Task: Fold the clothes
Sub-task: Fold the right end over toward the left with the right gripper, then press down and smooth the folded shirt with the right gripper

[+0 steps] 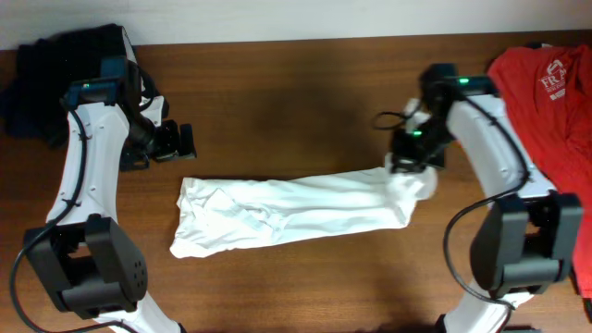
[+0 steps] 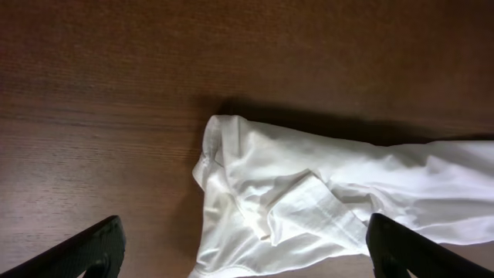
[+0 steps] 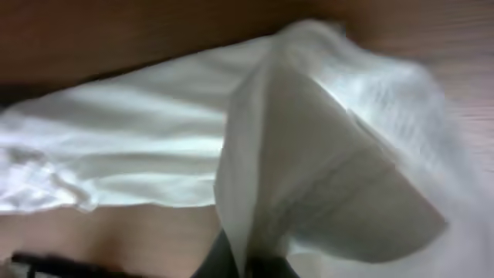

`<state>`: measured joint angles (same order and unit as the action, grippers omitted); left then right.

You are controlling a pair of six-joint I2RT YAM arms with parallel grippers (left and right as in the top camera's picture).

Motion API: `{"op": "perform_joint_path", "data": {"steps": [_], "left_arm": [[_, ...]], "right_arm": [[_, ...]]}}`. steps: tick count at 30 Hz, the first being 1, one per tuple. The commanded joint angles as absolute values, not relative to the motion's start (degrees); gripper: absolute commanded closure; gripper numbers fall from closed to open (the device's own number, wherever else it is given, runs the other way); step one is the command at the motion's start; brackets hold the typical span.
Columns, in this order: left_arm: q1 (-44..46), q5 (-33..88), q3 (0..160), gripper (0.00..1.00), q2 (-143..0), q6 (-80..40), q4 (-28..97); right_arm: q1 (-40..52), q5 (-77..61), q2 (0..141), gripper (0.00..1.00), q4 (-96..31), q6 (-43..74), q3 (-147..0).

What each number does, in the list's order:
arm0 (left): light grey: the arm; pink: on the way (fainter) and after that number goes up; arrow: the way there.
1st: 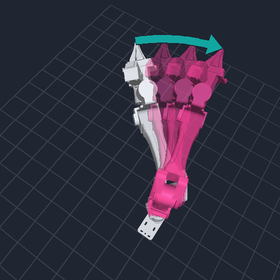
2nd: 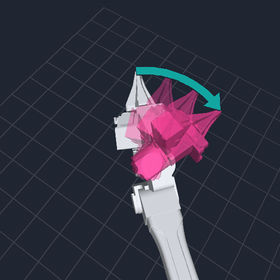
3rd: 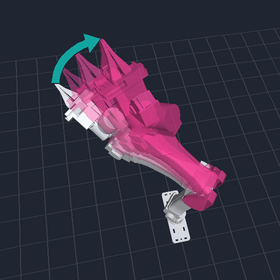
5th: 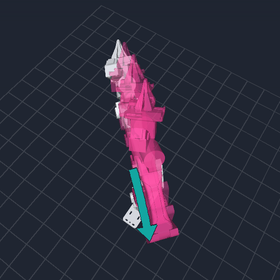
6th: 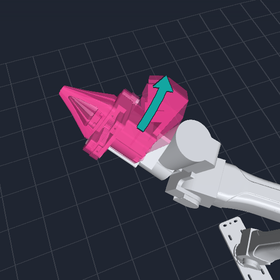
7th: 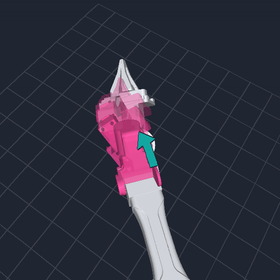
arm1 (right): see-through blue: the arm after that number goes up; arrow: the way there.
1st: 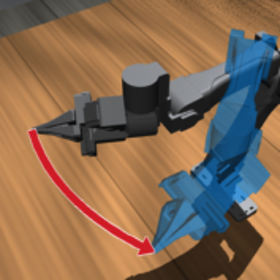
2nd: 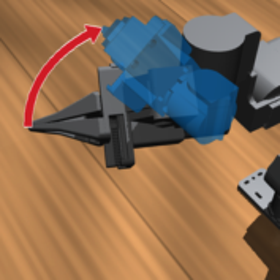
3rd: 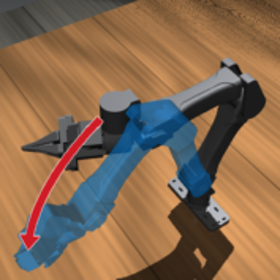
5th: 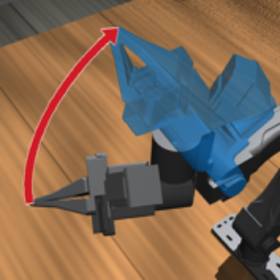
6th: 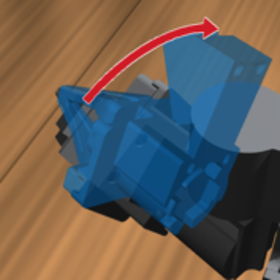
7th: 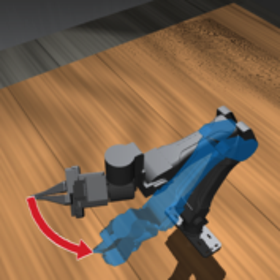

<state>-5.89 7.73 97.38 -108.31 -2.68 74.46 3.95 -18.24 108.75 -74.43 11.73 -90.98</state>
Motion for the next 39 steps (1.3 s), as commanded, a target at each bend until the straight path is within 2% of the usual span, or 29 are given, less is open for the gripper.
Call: {"op": "perform_joint_path", "data": {"steps": [1, 9, 10, 12, 16, 18, 19, 20, 21, 22, 23, 24, 25, 26, 29, 31, 36, 39], "left_arm": [[-5.61, 8.62, 97.38, 0.01, -108.29, -3.64, 74.17], [-5.61, 8.62, 97.38, 0.01, -108.29, -3.64, 74.22], [-5.61, 8.62, 97.38, 0.01, -108.29, -3.64, 74.22], [-5.61, 8.62, 97.38, 0.01, -108.29, -3.64, 74.22], [-5.61, 8.62, 97.38, 0.01, -108.29, -3.64, 74.19], [-5.61, 8.62, 97.38, 0.01, -108.29, -3.62, 74.22], [-5.61, 8.60, 97.38, 0.01, -108.29, -3.62, 74.22], [-5.63, 8.60, 97.38, 0.01, -108.29, -3.62, 74.22], [-5.61, 8.60, 97.38, 0.01, -108.29, -3.62, 74.22], [-5.61, 8.62, 97.38, 0.01, -108.29, -3.62, 74.22], [-5.61, 8.62, 97.38, 0.01, -108.29, -3.62, 74.22], [-5.61, 8.62, 97.38, 0.01, -108.29, -3.62, 74.19], [-5.61, 8.62, 97.38, 0.01, -108.29, -3.62, 74.19], [-5.61, 8.62, 97.38, 0.01, -108.29, -3.64, 74.19], [-5.61, 8.62, 97.38, 0.01, -108.29, -3.62, 74.22], [-5.63, 8.62, 97.38, 0.01, -108.29, -3.64, 74.30], [-5.63, 8.62, 97.38, 0.01, -108.29, -3.64, 74.22], [-5.63, 8.62, 97.38, 0.01, -108.29, -3.62, 74.43]], "right_arm": [[10.81, -22.33, 107.13, 0.96, -72.14, 13.91, -91.92], [26.57, -22.31, 107.24, 0.96, -60.18, 23.11, -86.76], [27.53, -22.28, 107.31, 0.93, -59.72, 24.27, -86.67], [29.10, -22.48, 107.39, 0.75, -59.09, 25.02, -86.67], [30.96, -26.13, 107.39, 0.73, -58.52, 25.10, -88.01], [29.69, -25.89, 107.28, 0.71, -63.00, 21.82, -92.07], [28.51, -23.40, 107.28, 0.62, -66.89, 20.80, -94.85], [26.50, -16.80, 107.28, 0.42, -72.62, 20.80, -98.52], [24.58, -10.68, 107.28, 0.36, -77.21, 20.82, -101.08], [22.87, -7.57, 107.28, 0.36, -79.53, 20.80, -101.71], [21.80, -6.94, 107.31, 0.40, -80.42, 20.64, -101.54], [21.12, -7.09, 107.53, 0.59, -80.25, 19.94, -100.55], [21.41, -8.32, 107.72, 0.88, -77.43, 19.94, -95.72], [22.02, -10.02, 107.85, 0.92, -75.61, 19.94, -93.54], [26.17, -16.34, 108.25, 0.93, -65.28, 20.40, -83.92], [29.87, -16.40, 108.60, 0.93, -59.02, 26.74, -77.52], [37.87, -19.77, 110.39, 0.91, -48.88, 31.03, -72.95], [39.75, -21.47, 110.39, 0.85, -46.04, 32.03, -72.97]]}}
